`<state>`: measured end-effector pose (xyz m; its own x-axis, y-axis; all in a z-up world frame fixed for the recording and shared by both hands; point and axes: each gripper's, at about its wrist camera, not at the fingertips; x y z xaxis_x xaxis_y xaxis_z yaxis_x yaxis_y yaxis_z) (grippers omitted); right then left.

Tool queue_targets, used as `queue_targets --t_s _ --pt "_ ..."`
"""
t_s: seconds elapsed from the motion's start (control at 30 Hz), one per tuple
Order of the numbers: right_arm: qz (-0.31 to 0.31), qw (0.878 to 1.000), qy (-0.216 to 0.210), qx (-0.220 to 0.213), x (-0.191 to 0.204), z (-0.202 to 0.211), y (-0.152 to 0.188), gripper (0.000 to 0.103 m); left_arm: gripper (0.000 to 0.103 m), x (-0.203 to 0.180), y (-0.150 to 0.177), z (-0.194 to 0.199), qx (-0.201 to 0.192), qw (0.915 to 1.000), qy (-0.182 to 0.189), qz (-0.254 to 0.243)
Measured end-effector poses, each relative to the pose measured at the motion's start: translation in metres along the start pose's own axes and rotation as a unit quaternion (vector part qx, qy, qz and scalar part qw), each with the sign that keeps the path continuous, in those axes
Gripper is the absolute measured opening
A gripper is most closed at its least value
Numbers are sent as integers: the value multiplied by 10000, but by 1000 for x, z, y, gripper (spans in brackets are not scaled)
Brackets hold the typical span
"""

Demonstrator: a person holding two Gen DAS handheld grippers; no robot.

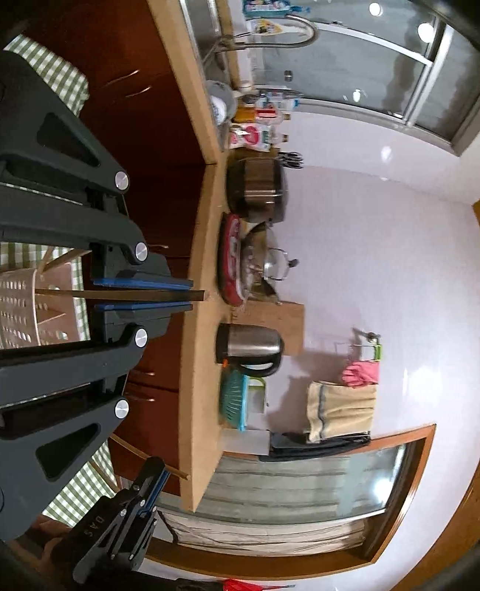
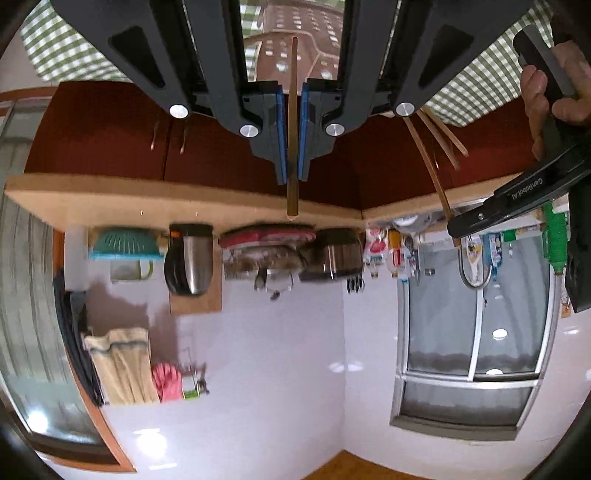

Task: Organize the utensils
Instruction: 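Lower the chopstick into the caddy and open the left gripper, then move the open left gripper back over the remaining chopsticks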

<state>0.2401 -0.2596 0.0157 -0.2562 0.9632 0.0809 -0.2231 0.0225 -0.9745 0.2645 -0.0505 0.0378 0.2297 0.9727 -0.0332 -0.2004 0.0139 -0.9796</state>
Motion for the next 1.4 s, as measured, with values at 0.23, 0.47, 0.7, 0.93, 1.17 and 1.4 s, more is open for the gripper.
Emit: queue_targets --t_s 0.23,0.47,0.7,0.93,1.17,1.4 --pt "9 9993 10 381 1 -19 19 7 9 12 31 -29 557 9982 119 171" --pt "11 9992 198 344 0 -8 20 42 47 12 40 -18 598 9981 53 108" --pt "27 9987 410 292 2 22 16 51 61 10 43 13 546 9985 -27 8" --pt "112 9978 575 313 13 64 33 51 62 13 61 55 598 9981 -161 18" --pt "202 9962 689 489 34 109 80 51 62 11 95 110 573 9973 -449 -79" --pt "-5 9944 649 837 46 140 134 50 62 15 130 145 818 9943 -679 72"
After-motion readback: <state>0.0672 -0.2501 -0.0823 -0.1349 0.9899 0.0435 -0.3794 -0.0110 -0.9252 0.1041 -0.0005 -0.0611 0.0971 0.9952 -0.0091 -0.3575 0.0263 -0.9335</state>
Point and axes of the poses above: each gripper's, at about its wrist camera, not at the fingertips, and z roughly against the way its jaws point, x to its left, y to its underside, and after that the axes turned 4 degrees about x, right-handed
